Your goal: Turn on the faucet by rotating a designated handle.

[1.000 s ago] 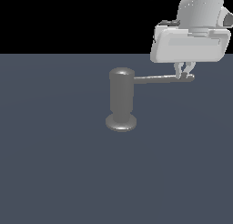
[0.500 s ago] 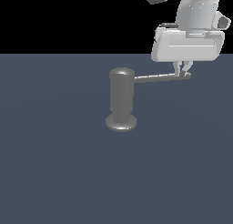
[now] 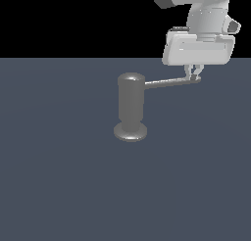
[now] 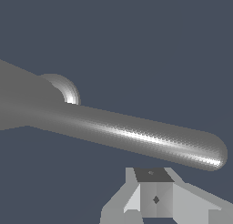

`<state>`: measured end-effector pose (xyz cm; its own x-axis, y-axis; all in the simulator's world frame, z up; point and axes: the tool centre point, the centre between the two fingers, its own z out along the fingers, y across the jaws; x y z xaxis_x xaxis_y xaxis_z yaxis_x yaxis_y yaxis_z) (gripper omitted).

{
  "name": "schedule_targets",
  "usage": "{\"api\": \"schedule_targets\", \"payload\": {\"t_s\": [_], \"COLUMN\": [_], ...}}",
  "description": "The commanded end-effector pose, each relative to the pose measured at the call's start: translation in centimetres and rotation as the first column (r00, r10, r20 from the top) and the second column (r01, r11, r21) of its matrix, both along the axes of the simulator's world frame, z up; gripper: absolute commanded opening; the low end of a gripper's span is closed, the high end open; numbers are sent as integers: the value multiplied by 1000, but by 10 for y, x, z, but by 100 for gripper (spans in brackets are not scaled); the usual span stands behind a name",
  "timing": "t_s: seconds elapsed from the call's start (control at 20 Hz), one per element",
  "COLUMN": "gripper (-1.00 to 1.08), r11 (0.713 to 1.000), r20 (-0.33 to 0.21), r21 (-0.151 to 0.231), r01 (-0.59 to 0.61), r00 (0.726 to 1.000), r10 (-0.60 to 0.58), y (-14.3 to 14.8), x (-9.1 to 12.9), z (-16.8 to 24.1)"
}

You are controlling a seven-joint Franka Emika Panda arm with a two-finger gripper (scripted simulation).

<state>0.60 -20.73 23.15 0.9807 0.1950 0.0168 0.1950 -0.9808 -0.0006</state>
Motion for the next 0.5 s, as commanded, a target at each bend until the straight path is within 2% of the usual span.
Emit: {"api": "schedule_targets", "payload": {"t_s": [0.0,0.4,0.45], "gripper": [-100,-100,-100], "r11": [1000,1000,1000], "r20": [-13,-16,1], "r21": [-4,-4,3], "r01": [22,26,-5], "r00": [1000,1000,1000], "r10": [-23,-26,5], "y": [-17,-28,-6], "x": [0,17,24], "z": [-9,-10,1]}}
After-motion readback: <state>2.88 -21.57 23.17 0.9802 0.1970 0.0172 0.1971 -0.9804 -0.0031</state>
